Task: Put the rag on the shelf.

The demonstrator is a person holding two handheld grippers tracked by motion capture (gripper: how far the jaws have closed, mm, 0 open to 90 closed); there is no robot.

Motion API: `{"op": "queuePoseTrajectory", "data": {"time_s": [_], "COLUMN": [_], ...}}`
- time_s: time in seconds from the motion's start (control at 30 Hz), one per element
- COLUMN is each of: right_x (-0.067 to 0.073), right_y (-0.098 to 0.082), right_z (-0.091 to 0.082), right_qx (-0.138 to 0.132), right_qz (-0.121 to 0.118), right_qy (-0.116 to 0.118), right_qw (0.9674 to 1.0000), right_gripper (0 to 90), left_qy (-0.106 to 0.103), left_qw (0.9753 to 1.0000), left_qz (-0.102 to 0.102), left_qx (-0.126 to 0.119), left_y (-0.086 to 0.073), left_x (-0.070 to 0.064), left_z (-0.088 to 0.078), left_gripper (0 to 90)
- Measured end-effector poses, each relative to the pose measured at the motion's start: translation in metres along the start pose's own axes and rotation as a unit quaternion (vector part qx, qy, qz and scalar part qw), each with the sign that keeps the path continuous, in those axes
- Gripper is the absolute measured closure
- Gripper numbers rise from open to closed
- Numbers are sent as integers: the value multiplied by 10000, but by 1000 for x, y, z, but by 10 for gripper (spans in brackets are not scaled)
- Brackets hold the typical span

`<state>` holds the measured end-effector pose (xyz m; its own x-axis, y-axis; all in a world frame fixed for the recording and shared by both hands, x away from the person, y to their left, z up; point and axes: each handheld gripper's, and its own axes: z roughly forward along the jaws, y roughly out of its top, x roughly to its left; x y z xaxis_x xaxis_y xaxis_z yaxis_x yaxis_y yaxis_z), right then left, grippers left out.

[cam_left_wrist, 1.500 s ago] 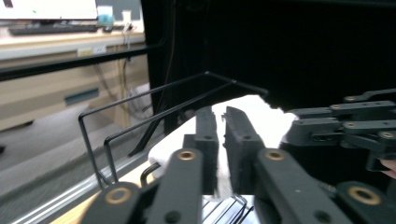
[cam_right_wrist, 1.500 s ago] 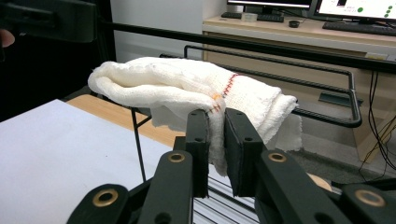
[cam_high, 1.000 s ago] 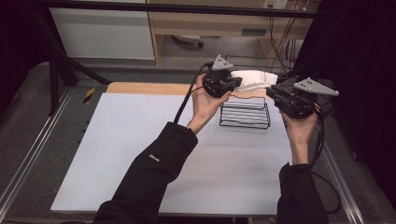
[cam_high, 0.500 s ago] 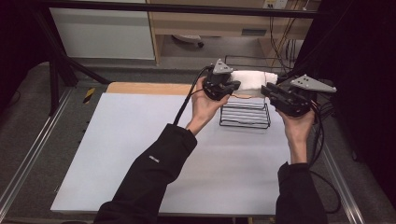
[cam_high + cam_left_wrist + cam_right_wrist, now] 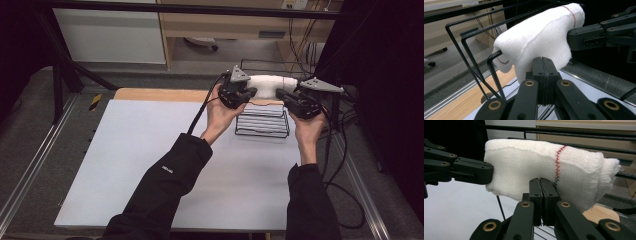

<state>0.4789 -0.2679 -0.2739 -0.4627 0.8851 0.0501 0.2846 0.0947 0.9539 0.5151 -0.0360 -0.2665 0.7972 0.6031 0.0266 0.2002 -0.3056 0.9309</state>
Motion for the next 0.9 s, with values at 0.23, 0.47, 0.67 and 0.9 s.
{"op": "queuePoseTrajectory", "data": {"time_s": [0.23, 0.47, 0.67, 0.9], "right_x": [2, 10, 24, 41], "right_y": [0, 5, 4, -7], "right_z": [-3, -23, -34, -34], "right_qx": [-38, -193, -219, -37], "right_qz": [-61, -72, -17, 1], "right_qy": [44, 267, 455, 654], "right_qw": [10000, 9994, 9987, 9979], "right_gripper": [838, 665, 467, 272], "left_qy": [-19, -68, -110, -18], "left_qw": [10000, 9999, 9999, 10000], "left_qz": [43, 22, 0, -47], "left_qx": [-39, -72, -92, 82], "left_y": [0, -3, -15, -43], "left_x": [0, 0, 2, 8], "left_z": [-3, -21, -43, -73], "left_gripper": [898, 845, 714, 545]}}
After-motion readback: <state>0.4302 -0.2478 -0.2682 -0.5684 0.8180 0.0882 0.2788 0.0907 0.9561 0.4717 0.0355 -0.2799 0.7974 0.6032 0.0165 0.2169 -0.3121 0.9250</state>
